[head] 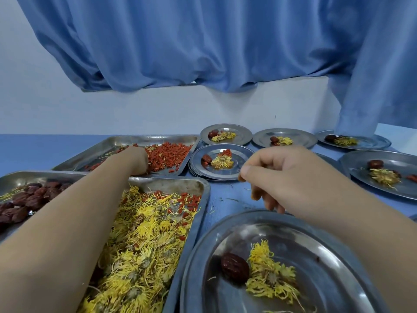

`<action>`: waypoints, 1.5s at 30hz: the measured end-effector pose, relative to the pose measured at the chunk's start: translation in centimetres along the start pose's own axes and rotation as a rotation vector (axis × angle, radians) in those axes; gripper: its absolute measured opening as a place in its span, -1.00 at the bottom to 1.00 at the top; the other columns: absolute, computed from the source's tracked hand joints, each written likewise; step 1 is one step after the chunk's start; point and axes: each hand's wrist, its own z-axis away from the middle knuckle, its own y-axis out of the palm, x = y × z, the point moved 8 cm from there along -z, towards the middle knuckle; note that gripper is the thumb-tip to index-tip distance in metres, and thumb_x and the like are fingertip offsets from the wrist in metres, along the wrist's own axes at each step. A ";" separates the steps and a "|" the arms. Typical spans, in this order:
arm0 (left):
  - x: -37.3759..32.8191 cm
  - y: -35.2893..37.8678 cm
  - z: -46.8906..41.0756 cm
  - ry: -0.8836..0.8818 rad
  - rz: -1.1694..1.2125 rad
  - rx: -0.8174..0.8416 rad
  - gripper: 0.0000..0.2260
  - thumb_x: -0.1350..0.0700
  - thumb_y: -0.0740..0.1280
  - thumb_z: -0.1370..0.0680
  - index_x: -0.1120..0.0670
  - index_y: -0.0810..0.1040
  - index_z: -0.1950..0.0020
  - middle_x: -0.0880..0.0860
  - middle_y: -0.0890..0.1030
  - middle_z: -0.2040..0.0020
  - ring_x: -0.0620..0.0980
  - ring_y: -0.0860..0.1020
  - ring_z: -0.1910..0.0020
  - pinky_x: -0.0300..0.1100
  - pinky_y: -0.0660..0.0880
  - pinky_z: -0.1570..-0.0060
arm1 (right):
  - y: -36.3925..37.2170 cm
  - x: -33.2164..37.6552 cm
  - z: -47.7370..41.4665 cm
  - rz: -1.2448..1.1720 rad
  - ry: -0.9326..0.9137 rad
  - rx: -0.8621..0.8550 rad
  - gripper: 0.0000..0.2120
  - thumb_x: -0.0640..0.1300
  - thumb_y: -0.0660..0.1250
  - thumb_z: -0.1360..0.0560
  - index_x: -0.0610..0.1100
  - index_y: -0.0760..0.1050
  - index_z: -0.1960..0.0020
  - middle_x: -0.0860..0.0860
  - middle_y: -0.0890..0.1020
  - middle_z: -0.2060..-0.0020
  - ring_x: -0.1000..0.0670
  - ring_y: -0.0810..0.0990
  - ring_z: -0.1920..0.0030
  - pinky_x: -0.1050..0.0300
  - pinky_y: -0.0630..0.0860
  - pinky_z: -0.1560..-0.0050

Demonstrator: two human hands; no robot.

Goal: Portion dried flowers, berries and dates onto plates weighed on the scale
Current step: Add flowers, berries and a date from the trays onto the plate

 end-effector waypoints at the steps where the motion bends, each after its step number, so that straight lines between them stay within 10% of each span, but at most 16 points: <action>1: 0.0 -0.1 0.1 0.010 0.011 -0.003 -0.77 0.33 0.23 -0.53 0.11 0.66 0.08 0.07 0.63 0.06 0.02 0.57 0.12 -0.12 0.54 0.09 | -0.1 0.0 0.1 -0.002 0.002 0.003 -0.85 0.04 0.28 -0.45 0.00 0.56 0.19 0.10 0.65 0.40 0.18 0.53 0.50 0.27 0.46 0.44; 6: 0.0 -1.2 0.2 0.051 0.212 0.026 -0.65 0.43 0.20 -0.48 -0.01 0.60 0.19 0.00 0.58 0.15 -0.04 0.56 0.24 -0.25 0.41 0.41 | -0.7 0.0 0.2 -0.027 0.013 -0.008 -0.83 0.08 0.27 -0.44 0.04 0.57 0.20 0.13 0.65 0.40 0.18 0.53 0.49 0.22 0.49 0.40; 19: -1.5 -3.1 1.5 0.186 0.930 0.003 -0.78 0.38 0.35 -0.49 0.12 0.62 -0.05 0.18 0.61 -0.05 0.11 0.63 -0.01 -0.21 0.59 0.14 | -1.5 -0.2 0.1 -0.036 0.011 -0.020 -0.84 0.04 0.29 -0.48 0.10 0.57 0.25 0.13 0.64 0.41 0.19 0.53 0.49 0.22 0.43 0.37; 27: -6.6 -6.2 8.7 0.394 1.163 0.148 -0.76 0.45 0.31 -0.50 0.17 0.60 -0.03 0.07 0.63 0.19 -0.05 0.65 0.21 -0.25 0.60 0.15 | -3.1 0.6 0.3 -0.124 0.015 -0.064 -0.82 -0.04 0.30 -0.49 -0.01 0.61 0.25 0.07 0.62 0.45 0.15 0.50 0.50 0.17 0.45 0.43; 45: -18.2 -6.1 32.2 0.707 0.769 0.302 -0.78 0.36 0.33 -0.54 0.10 0.64 -0.06 0.02 0.71 0.06 -0.08 0.67 0.06 -0.16 0.58 -0.10 | -6.5 5.4 4.2 -0.081 -0.103 0.049 -0.83 -0.05 0.33 -0.50 -0.10 0.63 0.18 0.02 0.65 0.41 0.05 0.54 0.44 0.12 0.49 0.35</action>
